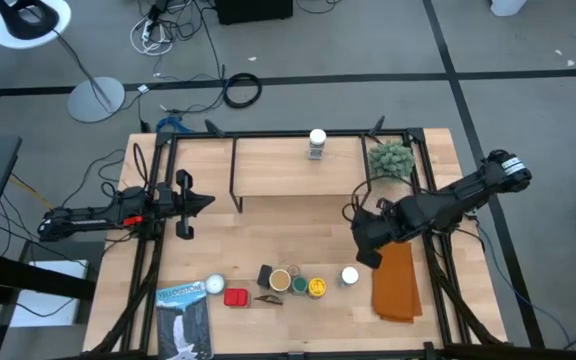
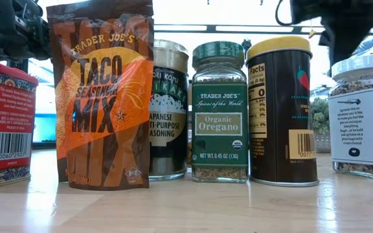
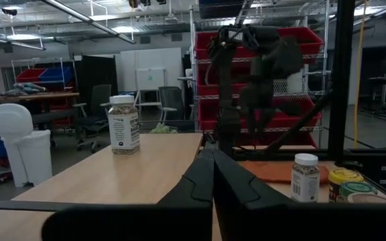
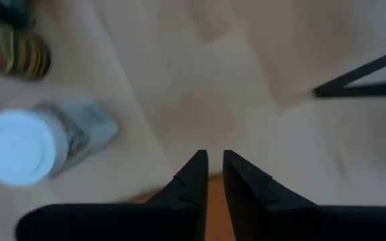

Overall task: Shelf spices
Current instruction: Put the white seasoning bottle on the shelf

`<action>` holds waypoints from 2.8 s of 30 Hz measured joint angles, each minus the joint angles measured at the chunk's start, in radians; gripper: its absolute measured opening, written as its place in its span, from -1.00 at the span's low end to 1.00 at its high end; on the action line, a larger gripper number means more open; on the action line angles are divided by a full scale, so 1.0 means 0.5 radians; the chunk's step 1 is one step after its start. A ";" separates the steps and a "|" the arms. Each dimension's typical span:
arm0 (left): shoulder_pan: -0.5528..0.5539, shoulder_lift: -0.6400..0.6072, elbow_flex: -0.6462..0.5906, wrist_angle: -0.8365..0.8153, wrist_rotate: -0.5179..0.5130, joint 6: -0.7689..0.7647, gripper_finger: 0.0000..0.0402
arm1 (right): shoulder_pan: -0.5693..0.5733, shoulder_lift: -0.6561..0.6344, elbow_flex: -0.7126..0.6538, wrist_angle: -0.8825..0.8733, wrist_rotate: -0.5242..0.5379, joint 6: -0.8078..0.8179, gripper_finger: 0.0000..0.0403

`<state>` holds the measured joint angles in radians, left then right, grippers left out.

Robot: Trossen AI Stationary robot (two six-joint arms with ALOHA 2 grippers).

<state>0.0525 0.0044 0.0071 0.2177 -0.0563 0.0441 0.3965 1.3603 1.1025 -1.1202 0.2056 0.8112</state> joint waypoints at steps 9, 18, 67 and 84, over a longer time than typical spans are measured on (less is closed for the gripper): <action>0.000 0.000 0.000 -0.002 0.000 0.000 -0.97 | 0.209 0.076 0.000 0.056 -0.089 -0.006 -0.24; 0.000 0.004 0.000 -0.005 -0.004 0.000 -0.97 | 0.387 0.281 -0.001 0.171 -0.068 -0.155 0.28; 0.000 0.005 0.000 -0.003 -0.006 0.000 -0.97 | 0.453 0.627 -0.098 0.971 0.128 -0.823 -0.03; 0.000 0.005 0.000 -0.001 -0.007 0.000 -0.97 | -0.008 0.631 0.899 -0.036 0.197 -1.177 -0.03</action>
<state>0.0525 0.0067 0.0071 0.2171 -0.0598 0.0441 0.3925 1.6757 1.5520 -1.1384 0.3043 0.2226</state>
